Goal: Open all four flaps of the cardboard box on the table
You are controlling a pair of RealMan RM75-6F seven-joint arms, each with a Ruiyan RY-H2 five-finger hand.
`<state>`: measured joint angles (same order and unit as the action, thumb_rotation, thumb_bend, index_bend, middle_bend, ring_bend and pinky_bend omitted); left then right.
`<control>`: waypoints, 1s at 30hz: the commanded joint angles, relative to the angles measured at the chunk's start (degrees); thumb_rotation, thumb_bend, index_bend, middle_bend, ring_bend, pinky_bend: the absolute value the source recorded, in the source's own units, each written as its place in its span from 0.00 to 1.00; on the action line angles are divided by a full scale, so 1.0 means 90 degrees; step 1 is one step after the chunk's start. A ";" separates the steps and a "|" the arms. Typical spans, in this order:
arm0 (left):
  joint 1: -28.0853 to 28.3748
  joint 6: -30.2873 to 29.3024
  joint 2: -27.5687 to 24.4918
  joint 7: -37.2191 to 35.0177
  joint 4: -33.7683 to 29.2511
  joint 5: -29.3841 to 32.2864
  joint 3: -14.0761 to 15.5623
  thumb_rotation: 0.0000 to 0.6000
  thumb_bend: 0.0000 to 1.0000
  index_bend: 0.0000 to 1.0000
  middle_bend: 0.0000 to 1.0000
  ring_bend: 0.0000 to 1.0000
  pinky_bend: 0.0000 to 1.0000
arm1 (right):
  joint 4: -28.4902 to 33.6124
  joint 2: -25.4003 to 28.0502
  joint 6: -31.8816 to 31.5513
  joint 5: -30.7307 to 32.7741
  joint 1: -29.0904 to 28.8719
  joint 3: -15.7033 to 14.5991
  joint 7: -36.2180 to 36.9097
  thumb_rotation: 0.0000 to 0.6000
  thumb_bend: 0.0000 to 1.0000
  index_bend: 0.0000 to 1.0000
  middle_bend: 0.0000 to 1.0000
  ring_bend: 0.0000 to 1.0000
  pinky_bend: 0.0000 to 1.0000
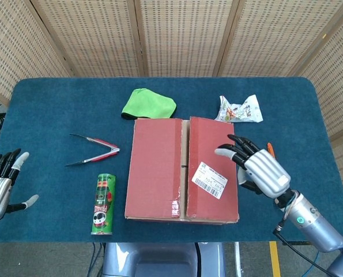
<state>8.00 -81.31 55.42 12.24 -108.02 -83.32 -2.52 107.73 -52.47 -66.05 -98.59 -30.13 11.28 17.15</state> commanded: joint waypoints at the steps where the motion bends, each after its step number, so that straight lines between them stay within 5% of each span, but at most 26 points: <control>1: 0.0019 0.0014 0.0009 0.0050 -0.0025 -0.0004 -0.0003 0.86 0.19 0.00 0.00 0.00 0.00 | 0.0127 -0.0071 0.0389 0.0061 -0.0392 0.0123 0.0118 1.00 1.00 0.19 0.23 0.01 0.10; 30: 0.0143 0.0277 0.0017 0.0149 -0.0099 0.0333 -0.0039 0.86 0.19 0.00 0.00 0.00 0.00 | -0.0504 -0.0843 0.1439 0.0589 -0.1554 0.0072 0.0043 1.00 1.00 0.27 0.29 0.03 0.10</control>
<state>9.24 -78.88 55.55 13.61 -108.93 -80.41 -2.83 103.31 -59.95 -53.22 -93.37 -44.00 11.96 17.65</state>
